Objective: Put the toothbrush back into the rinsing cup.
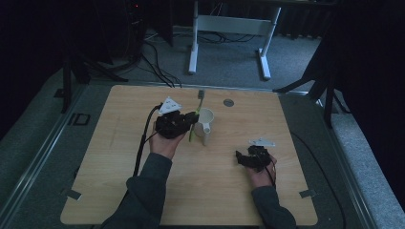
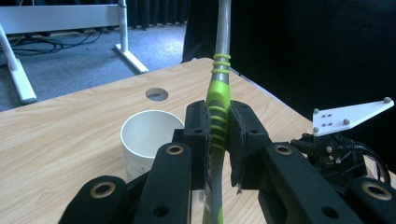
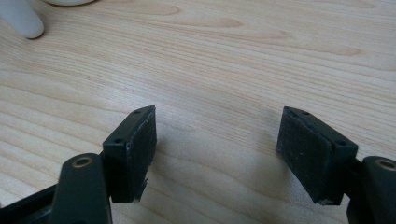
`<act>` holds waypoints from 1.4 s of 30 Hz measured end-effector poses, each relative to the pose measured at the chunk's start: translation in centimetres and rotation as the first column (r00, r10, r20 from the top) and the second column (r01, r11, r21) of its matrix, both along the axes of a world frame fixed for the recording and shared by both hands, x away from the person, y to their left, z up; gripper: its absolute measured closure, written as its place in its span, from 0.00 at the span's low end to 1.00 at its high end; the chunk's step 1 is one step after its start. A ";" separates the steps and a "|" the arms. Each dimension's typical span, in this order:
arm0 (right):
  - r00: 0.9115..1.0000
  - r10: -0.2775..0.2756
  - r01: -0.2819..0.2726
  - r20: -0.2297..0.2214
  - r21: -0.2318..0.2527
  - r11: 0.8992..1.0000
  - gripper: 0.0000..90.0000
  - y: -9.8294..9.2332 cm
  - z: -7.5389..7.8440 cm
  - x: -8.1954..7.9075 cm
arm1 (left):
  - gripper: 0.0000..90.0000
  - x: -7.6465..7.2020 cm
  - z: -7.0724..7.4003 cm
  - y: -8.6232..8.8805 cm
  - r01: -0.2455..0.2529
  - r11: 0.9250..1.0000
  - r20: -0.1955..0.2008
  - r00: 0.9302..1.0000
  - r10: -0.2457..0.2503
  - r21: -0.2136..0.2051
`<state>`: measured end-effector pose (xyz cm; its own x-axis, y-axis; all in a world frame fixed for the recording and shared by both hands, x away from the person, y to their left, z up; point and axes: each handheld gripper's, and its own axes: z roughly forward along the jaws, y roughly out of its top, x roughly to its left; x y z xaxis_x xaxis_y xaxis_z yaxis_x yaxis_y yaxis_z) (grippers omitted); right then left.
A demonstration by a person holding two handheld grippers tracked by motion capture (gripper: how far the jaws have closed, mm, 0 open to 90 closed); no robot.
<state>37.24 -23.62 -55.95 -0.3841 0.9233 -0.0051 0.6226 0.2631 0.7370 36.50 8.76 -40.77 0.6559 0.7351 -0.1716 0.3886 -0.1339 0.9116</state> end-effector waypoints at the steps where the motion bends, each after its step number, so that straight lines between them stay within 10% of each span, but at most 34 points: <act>1: 1.000 0.000 0.000 0.000 0.000 1.000 0.31 0.0 0.0 0.0 | 0.88 0.0 0.0 0.0 0.000 1.000 0.002 1.000 0.000 -0.001; 42: 1.000 0.000 0.000 -0.001 0.001 1.000 0.31 0.0 0.0 0.0 | 0.88 1.0 -0.5 -1.5 -0.069 0.994 0.046 0.996 0.073 -0.080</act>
<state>37.24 -23.63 -55.94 -0.3845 0.9231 -0.0037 0.6235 0.2626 0.7364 37.46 7.30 -41.27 0.6113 0.7658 -0.1997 0.3493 -0.0347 0.9364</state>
